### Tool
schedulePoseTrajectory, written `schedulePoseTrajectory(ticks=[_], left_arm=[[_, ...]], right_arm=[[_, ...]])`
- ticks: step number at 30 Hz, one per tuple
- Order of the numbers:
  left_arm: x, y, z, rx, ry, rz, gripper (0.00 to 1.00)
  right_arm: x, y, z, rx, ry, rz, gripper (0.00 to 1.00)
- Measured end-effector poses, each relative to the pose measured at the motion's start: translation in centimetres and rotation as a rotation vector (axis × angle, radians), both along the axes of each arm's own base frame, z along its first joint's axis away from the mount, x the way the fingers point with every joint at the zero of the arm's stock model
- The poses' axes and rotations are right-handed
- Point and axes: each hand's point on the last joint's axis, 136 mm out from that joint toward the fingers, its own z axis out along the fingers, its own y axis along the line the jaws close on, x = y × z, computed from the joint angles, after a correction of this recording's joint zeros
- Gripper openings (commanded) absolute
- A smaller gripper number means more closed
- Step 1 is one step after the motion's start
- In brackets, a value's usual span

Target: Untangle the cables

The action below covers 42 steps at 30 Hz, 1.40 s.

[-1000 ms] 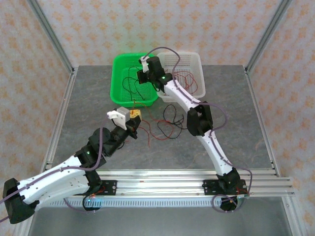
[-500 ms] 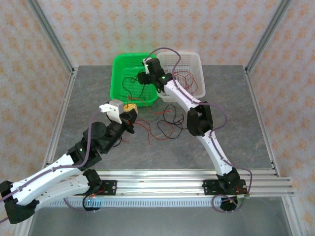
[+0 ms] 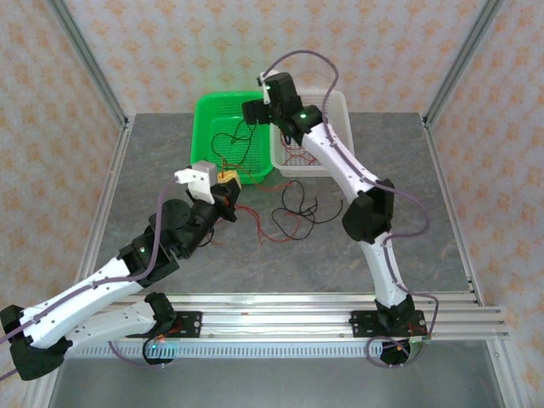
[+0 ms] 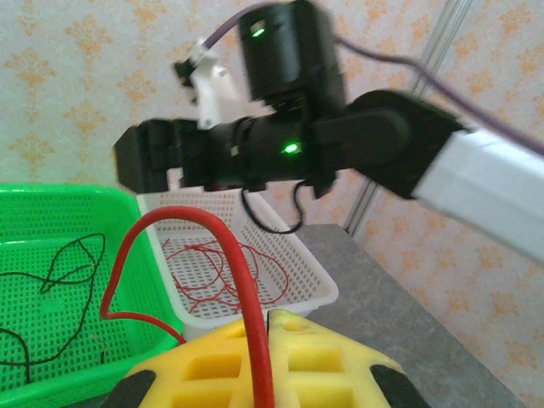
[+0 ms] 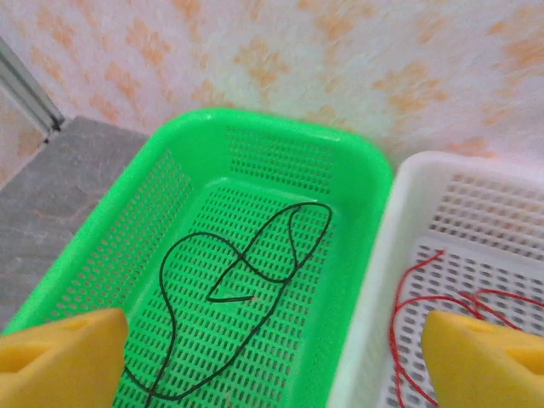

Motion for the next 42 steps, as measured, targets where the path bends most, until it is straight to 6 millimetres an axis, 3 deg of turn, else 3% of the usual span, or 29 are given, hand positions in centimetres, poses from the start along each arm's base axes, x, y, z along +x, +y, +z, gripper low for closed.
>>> schedulePoseTrajectory(ticks=[3, 5, 10, 12, 18, 24, 29, 37, 42], left_arm=[[0.8, -0.5, 1.1, 0.008, -0.002, 0.018, 0.0], [1.4, -1.1, 1.8, 0.017, -0.005, 0.023, 0.0], [4.3, -2.1, 3.0, 0.048, -0.003, 0.048, 0.0], [5.9, -2.5, 3.0, 0.066, 0.003, 0.056, 0.0], [10.7, -5.3, 3.1, 0.123, 0.004, 0.031, 0.0], [15.4, -8.5, 3.3, 0.163, -0.022, -0.01, 0.0], [19.8, -10.1, 2.3, 0.2, -0.039, -0.015, 0.0], [27.1, -12.0, -2.2, 0.217, -0.046, -0.011, 0.0], [31.3, -13.5, -6.5, 0.244, -0.049, -0.011, 0.0]], right_arm=[[-1.9, -2.6, 3.0, 0.004, -0.021, -0.056, 0.96], [-3.2, -4.7, 3.9, 0.002, -0.019, -0.101, 0.96], [-8.0, -11.0, 3.8, -0.007, 0.001, -0.231, 0.96], [-10.7, -13.7, 3.4, -0.001, 0.003, -0.281, 0.96], [-17.9, -19.1, 4.1, 0.093, -0.047, -0.363, 0.94], [-21.9, -21.5, 3.6, 0.178, -0.067, -0.385, 0.93], [-23.1, -22.0, 1.6, 0.199, -0.034, -0.395, 0.91], [-24.2, -22.2, -1.0, 0.216, 0.018, -0.392, 0.89], [-24.5, -22.2, -1.5, 0.223, 0.03, -0.39, 0.89]])
